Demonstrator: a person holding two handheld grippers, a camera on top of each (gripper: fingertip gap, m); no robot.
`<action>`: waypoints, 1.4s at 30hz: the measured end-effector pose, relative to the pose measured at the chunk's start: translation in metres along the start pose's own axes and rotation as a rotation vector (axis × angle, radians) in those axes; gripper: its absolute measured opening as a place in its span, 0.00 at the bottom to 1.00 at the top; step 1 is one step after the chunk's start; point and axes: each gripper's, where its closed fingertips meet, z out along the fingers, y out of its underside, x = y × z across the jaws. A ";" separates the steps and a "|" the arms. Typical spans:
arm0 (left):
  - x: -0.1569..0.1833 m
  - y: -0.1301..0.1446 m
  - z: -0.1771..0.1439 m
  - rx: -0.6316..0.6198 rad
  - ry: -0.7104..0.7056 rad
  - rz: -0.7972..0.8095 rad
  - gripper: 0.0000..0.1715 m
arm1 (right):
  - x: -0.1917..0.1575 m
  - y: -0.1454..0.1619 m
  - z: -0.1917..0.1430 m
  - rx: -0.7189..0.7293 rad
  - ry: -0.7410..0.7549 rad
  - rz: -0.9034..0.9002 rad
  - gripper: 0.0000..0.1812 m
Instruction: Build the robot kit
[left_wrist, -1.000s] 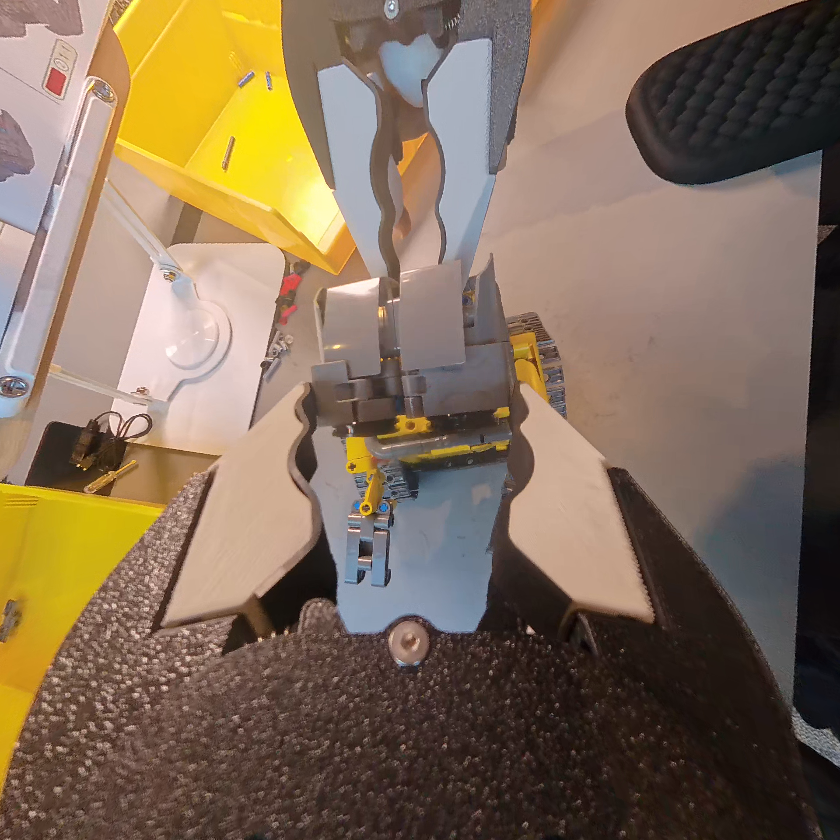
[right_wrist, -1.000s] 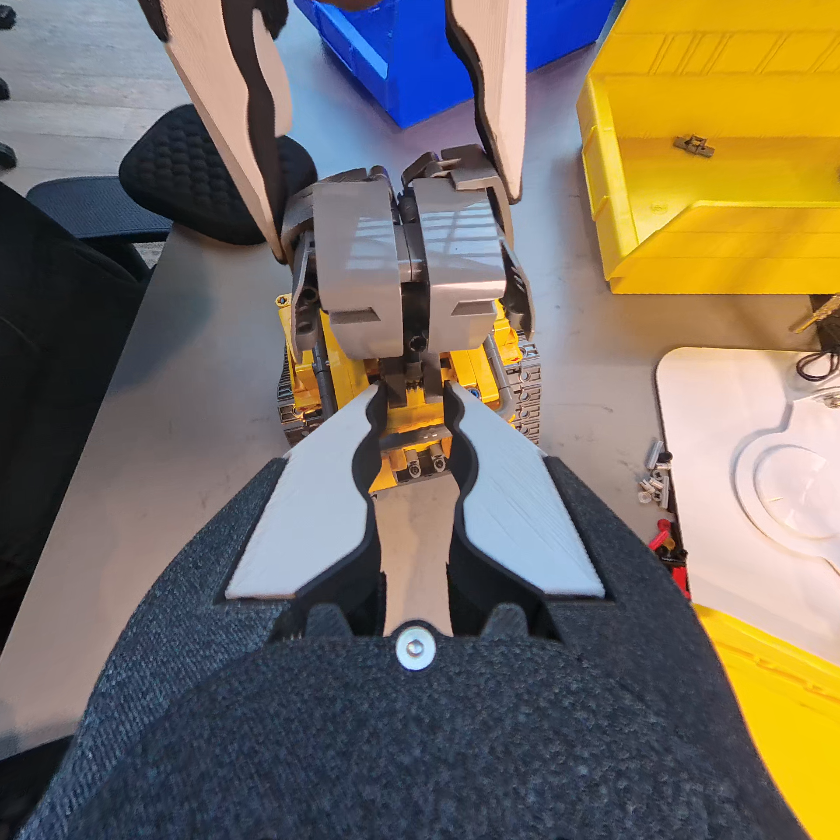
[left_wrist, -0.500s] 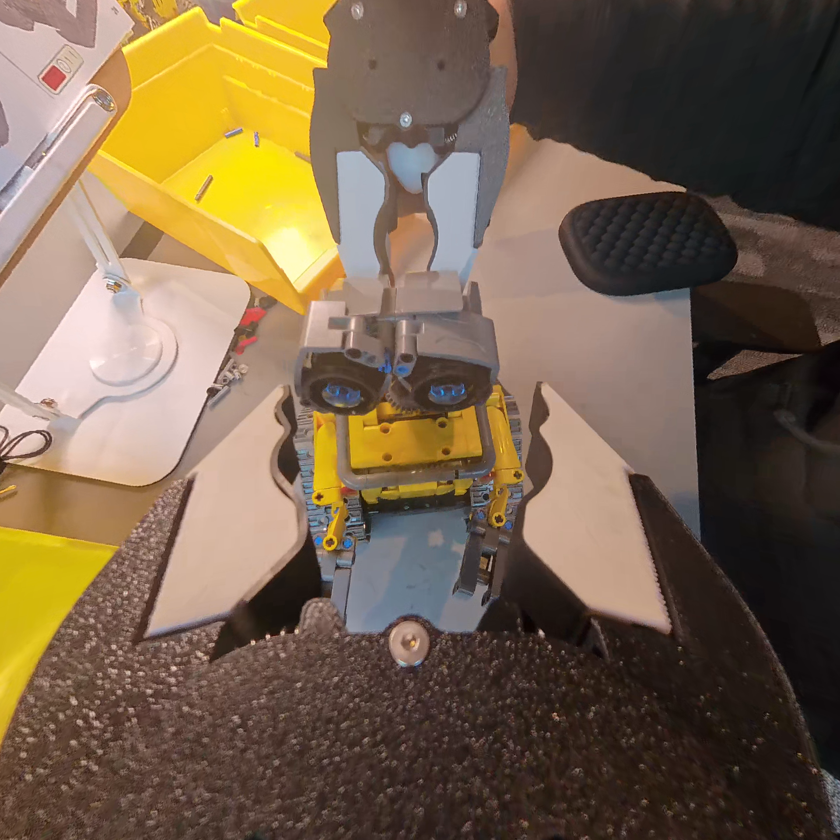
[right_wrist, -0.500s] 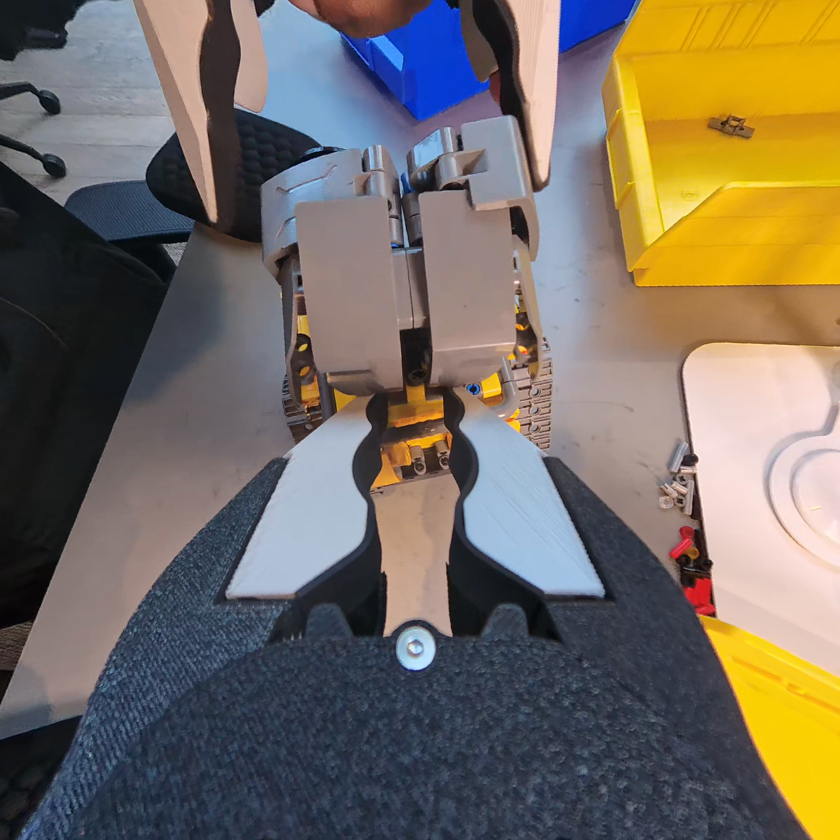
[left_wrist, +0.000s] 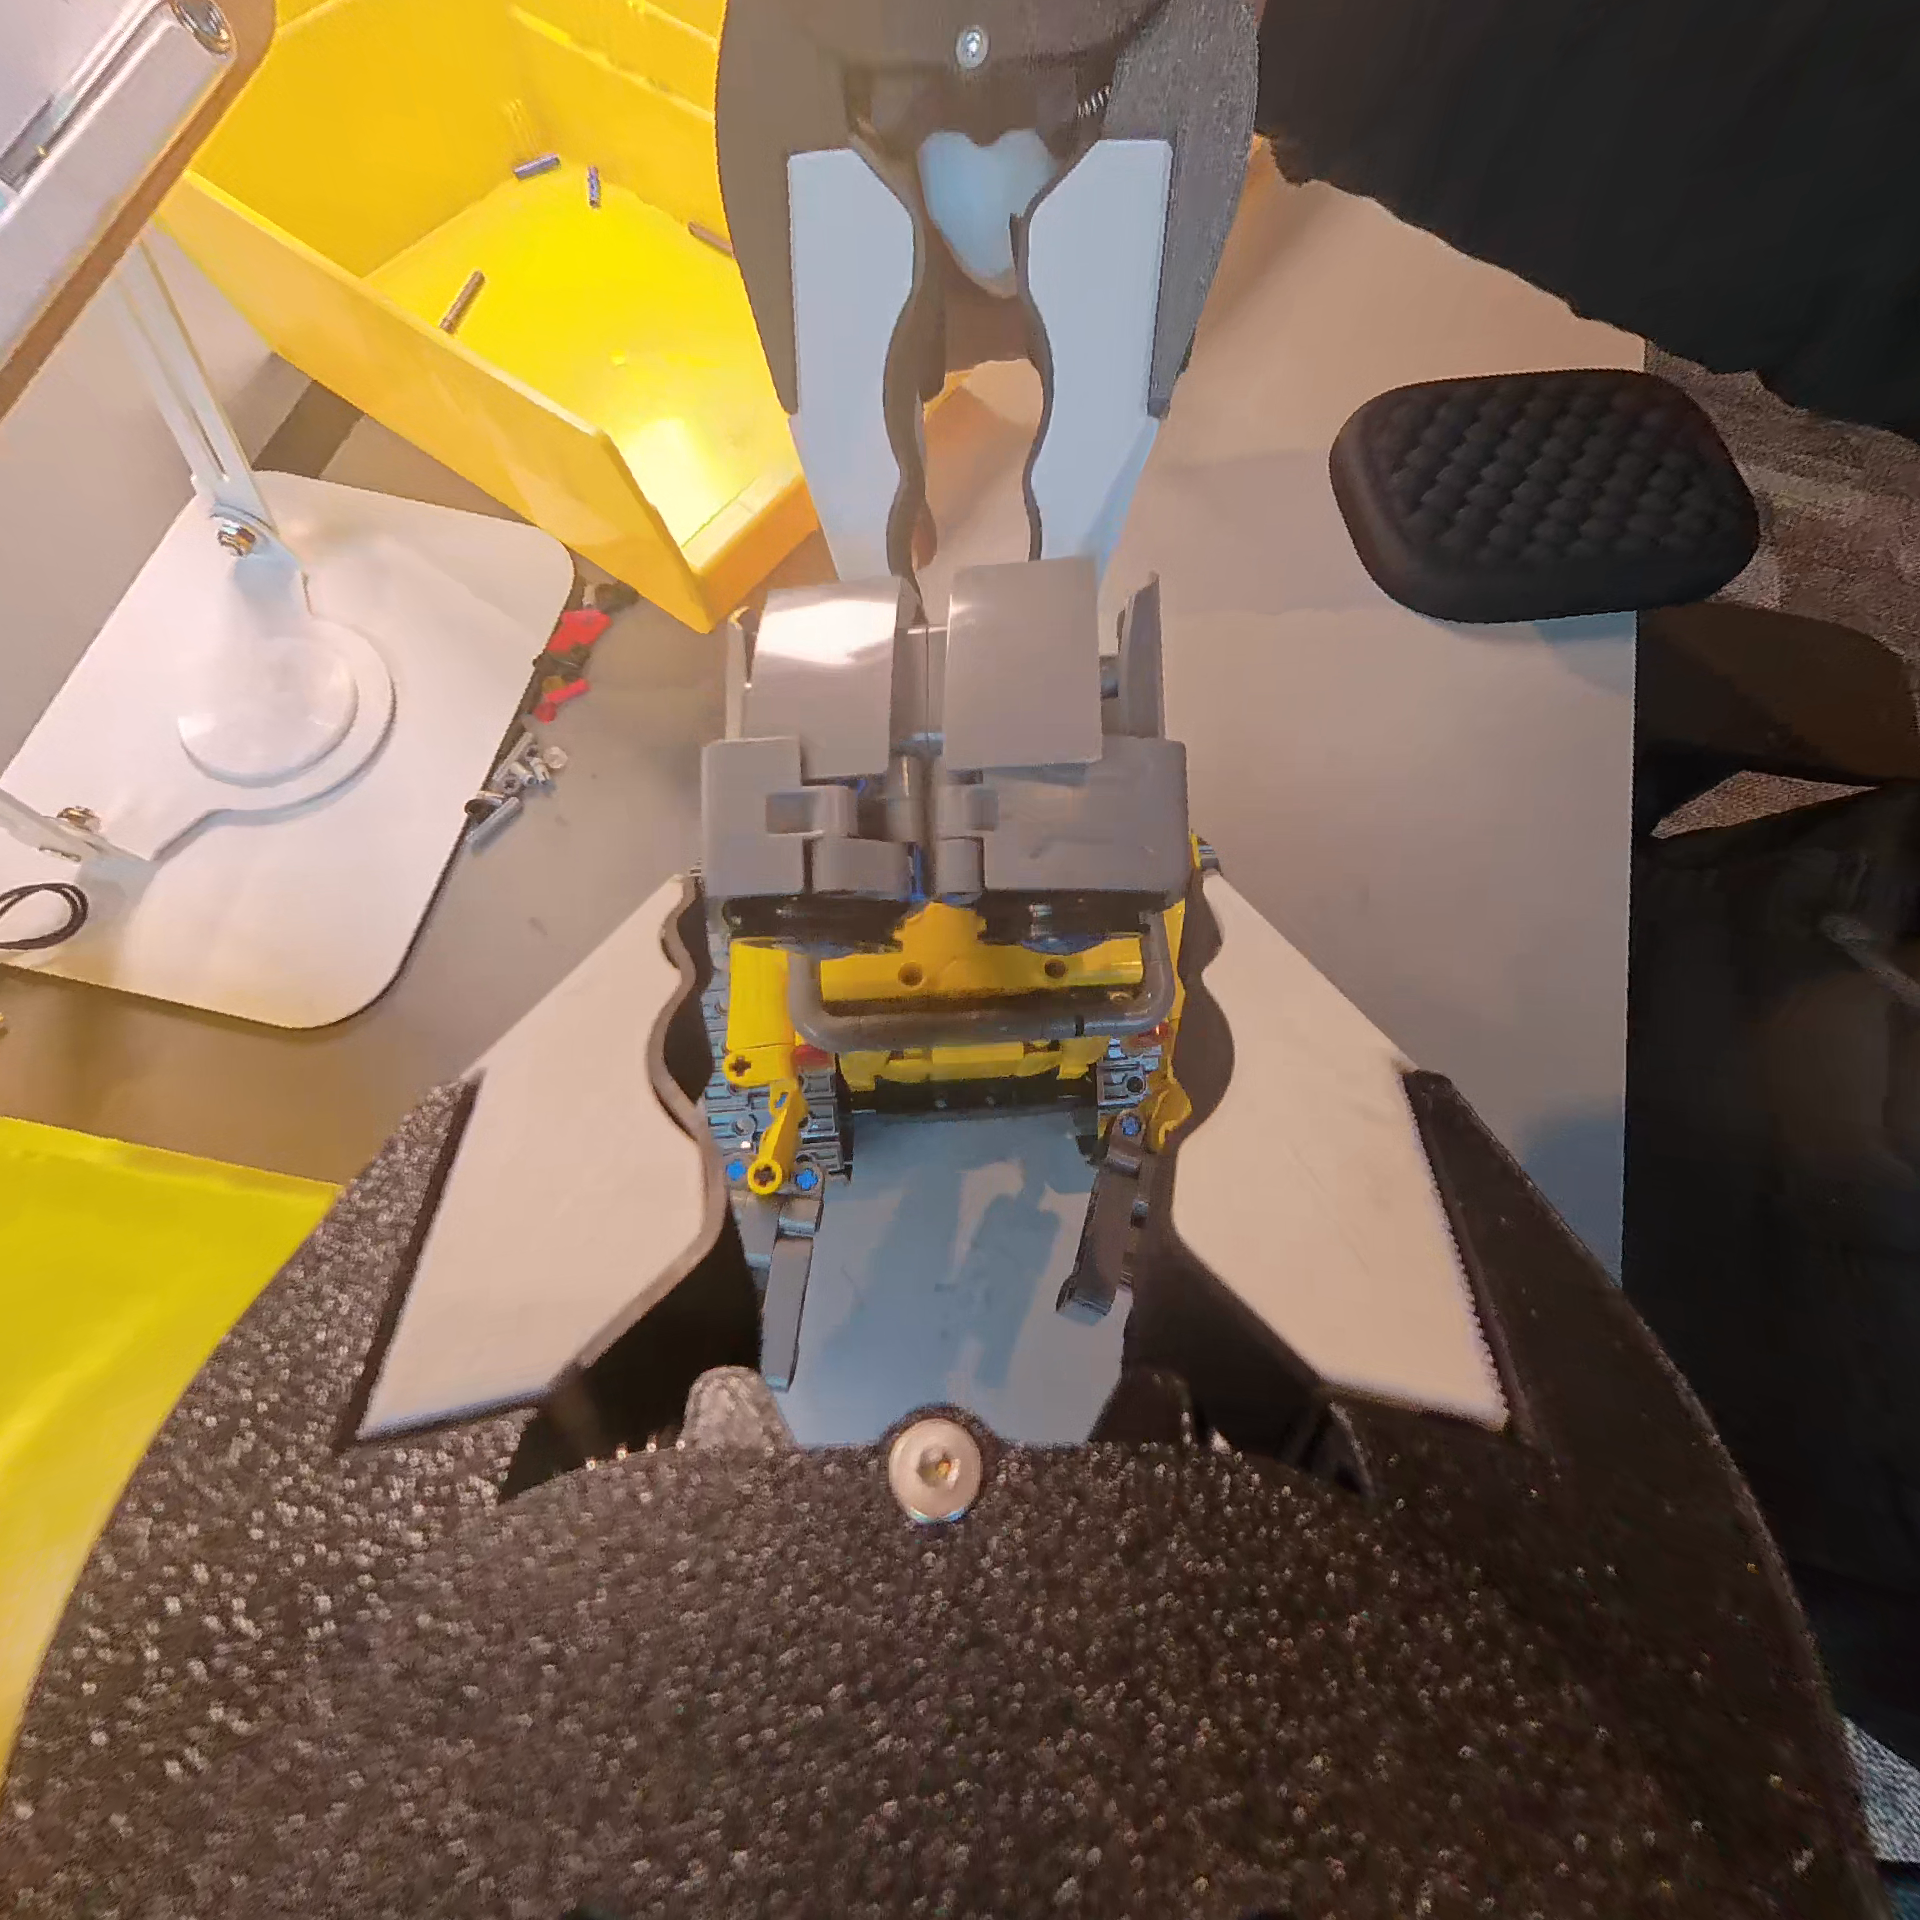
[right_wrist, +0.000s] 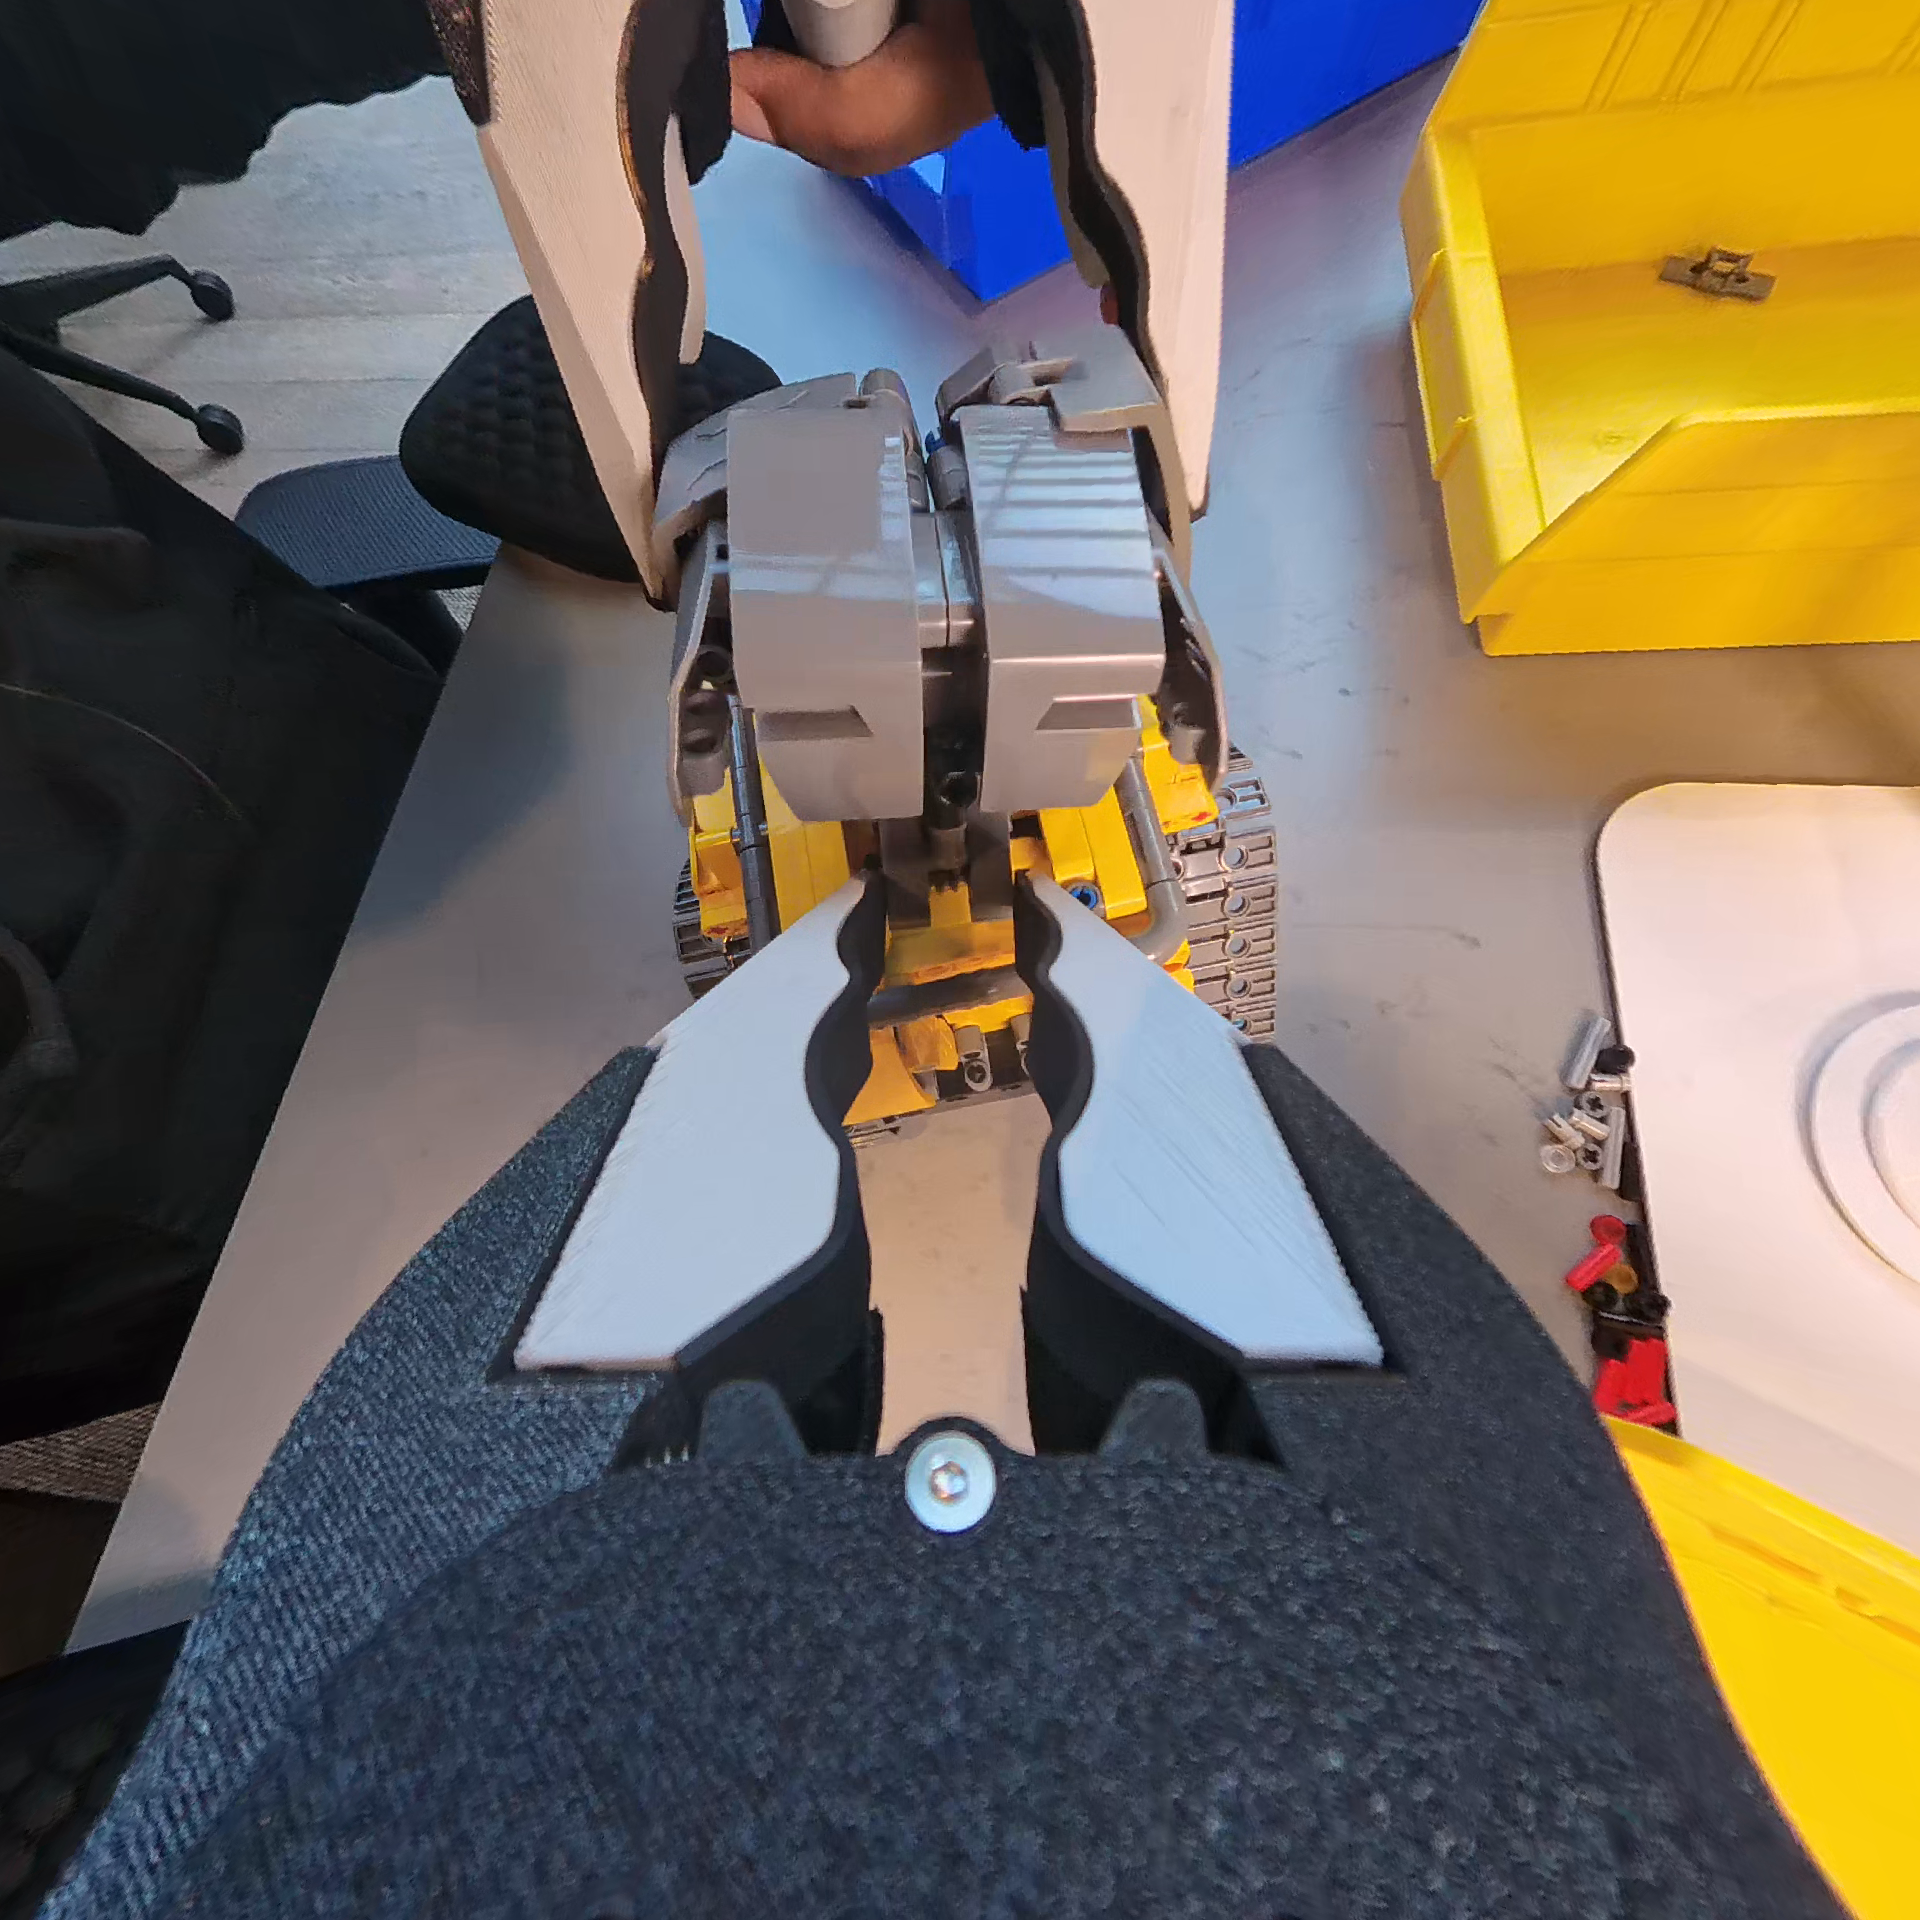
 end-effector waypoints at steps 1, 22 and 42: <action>0.000 0.001 0.000 0.001 -0.001 -0.004 0.52 | 0.000 0.000 0.000 -0.002 0.000 0.000 0.13; 0.000 0.028 0.002 -0.113 -0.040 0.045 0.52 | 0.000 -0.006 0.000 -0.050 0.085 -0.042 0.13; -0.002 0.036 -0.009 -0.198 0.004 0.119 0.51 | -0.005 -0.014 0.006 0.013 0.133 -0.084 0.13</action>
